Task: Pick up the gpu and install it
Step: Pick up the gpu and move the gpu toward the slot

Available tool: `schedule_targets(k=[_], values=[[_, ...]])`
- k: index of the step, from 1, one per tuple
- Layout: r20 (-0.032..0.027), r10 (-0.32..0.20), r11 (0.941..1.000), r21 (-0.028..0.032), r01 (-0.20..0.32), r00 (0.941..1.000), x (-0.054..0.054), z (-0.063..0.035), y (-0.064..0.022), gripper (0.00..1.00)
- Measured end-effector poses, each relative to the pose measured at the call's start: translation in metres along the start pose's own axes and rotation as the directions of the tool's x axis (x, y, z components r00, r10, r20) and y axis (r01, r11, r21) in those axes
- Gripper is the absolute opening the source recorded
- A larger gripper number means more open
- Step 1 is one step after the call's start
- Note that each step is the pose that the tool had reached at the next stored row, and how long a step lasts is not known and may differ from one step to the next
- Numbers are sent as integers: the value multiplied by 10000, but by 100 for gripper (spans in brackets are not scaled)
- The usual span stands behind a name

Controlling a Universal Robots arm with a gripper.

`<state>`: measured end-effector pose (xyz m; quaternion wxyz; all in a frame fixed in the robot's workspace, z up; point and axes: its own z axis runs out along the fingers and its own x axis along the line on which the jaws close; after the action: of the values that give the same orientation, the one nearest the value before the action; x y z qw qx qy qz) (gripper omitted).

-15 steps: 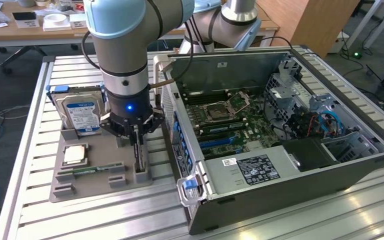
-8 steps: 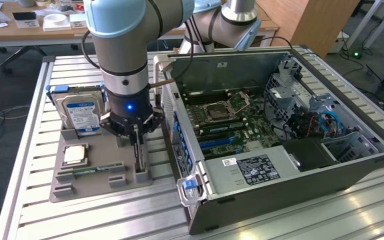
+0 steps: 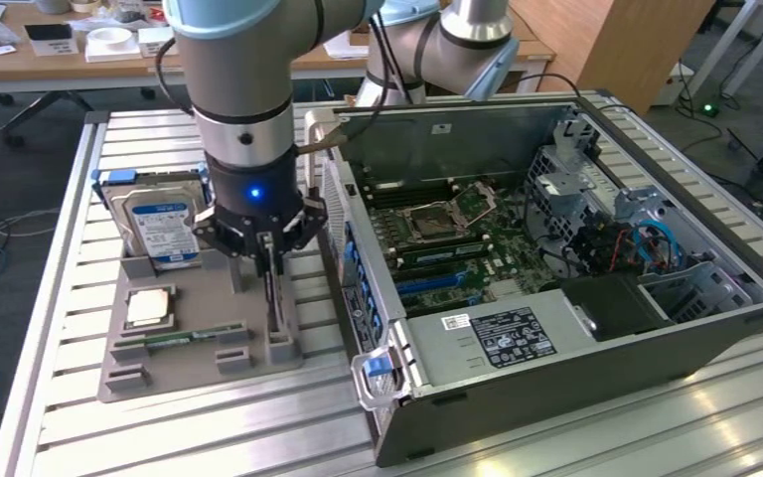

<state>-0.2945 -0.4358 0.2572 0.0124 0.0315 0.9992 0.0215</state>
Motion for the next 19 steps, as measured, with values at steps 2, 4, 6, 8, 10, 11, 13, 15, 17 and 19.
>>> schedule_targets(k=[2, 4, 6, 8, 10, 11, 13, 15, 17, 19], values=[[0, 0, 10000, 1, 0, 10000, -2, -79, 3, 26], [1, 0, 10000, 0, 0, 10000, -4, -166, 7, 26], [0, 0, 10000, 0, 0, 10000, -6, -253, 11, 26], [0, 0, 10000, 0, 0, 10000, -8, -340, 15, 26], [0, 0, 10000, 0, 0, 10000, -10, -432, 19, 26], [0, 0, 10000, 0, 0, 10000, -11, -474, 21, 26], [1, 0, 10000, 0, 0, 10000, -13, -559, 24, 26], [0, 0, 10000, 0, 0, 10000, -15, -644, 28, 26], [0, 0, 10000, 0, 0, 10000, -17, -734, 32, 26], [1, 0, 10000, -1, 0, 10000, -19, -823, 36, 26]])
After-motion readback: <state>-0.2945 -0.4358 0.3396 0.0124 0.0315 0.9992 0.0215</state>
